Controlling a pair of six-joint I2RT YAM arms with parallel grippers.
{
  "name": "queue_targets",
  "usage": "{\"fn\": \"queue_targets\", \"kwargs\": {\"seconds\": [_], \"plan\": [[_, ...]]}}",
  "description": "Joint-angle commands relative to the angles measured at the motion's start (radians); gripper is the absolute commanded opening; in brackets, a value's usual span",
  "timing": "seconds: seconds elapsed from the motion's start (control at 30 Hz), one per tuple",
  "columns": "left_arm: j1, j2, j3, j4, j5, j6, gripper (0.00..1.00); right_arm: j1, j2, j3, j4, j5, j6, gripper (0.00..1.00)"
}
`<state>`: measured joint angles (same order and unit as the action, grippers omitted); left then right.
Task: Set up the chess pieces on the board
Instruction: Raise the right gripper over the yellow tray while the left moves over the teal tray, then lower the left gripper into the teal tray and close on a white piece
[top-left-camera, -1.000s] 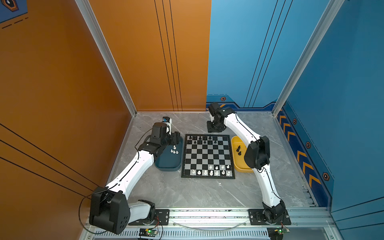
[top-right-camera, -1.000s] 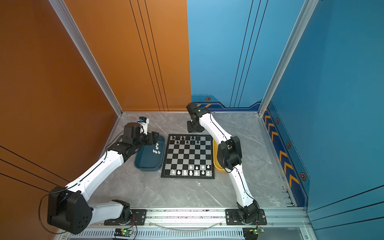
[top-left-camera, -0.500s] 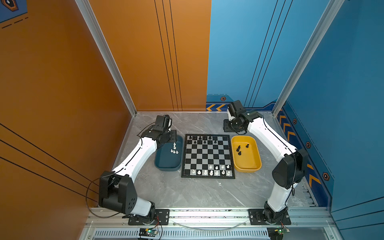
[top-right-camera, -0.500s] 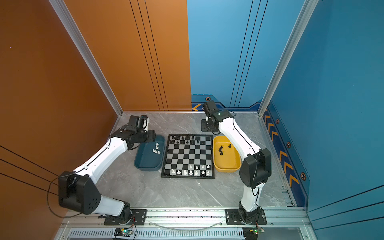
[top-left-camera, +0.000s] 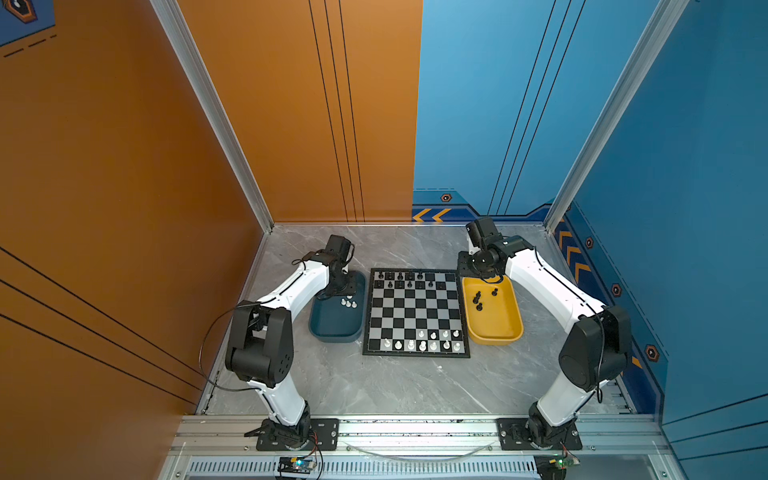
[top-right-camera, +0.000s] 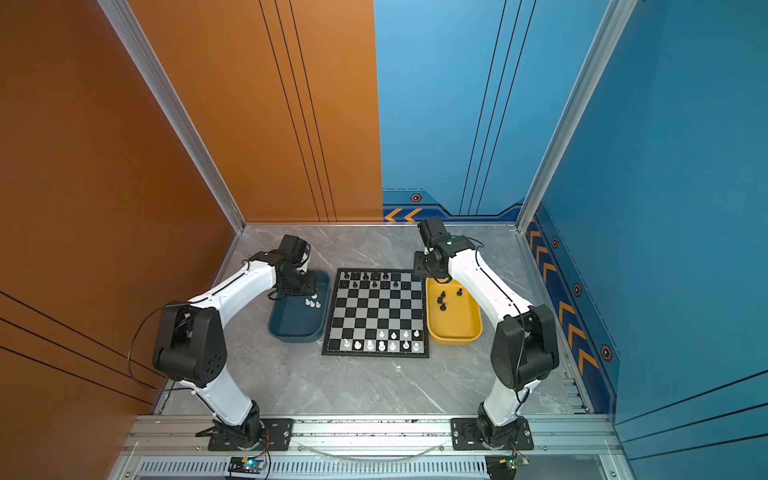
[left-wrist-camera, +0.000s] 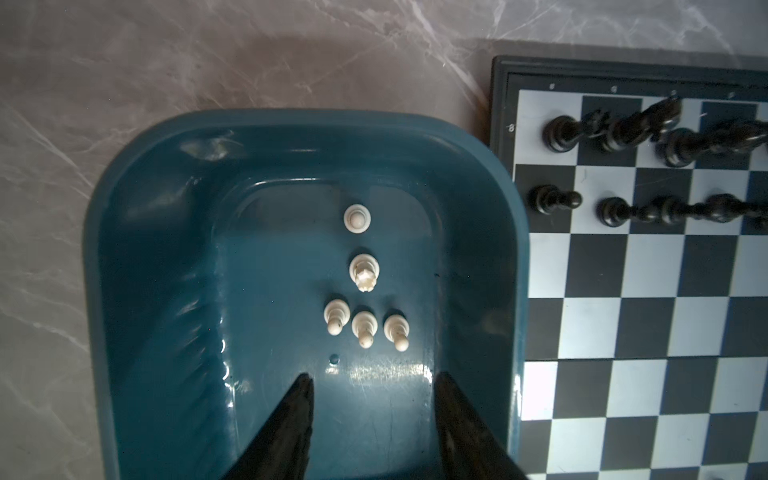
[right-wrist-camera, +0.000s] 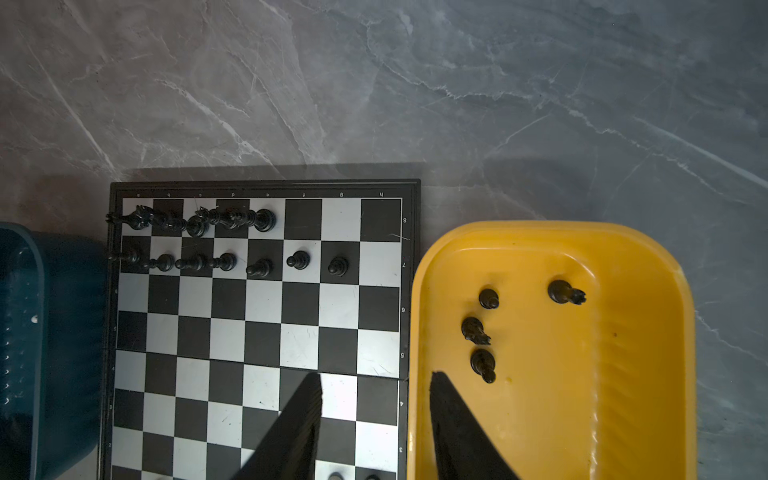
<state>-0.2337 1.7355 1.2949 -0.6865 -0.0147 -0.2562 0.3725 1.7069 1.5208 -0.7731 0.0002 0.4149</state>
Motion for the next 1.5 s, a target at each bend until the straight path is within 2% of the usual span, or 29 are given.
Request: {"fn": "queue_targets", "kwargs": {"seconds": [0.0, 0.7, 1.23, 1.47], "plan": [[0.009, 0.038, 0.045, -0.035, 0.004, -0.006, 0.47, -0.006, -0.024, -0.02, 0.026, -0.01, 0.021, 0.45], [0.01, 0.196, 0.117, -0.033, -0.022, 0.0, 0.34, -0.01, 0.0, -0.015, 0.032, -0.022, 0.027, 0.44], [0.01, 0.233, 0.128, -0.034, -0.028, -0.005, 0.24, -0.01, 0.007, -0.007, 0.031, -0.026, 0.027, 0.42], [0.01, 0.243, 0.129, -0.034, -0.028, -0.005, 0.16, -0.01, 0.009, -0.006, 0.031, -0.028, 0.032, 0.42]]}}
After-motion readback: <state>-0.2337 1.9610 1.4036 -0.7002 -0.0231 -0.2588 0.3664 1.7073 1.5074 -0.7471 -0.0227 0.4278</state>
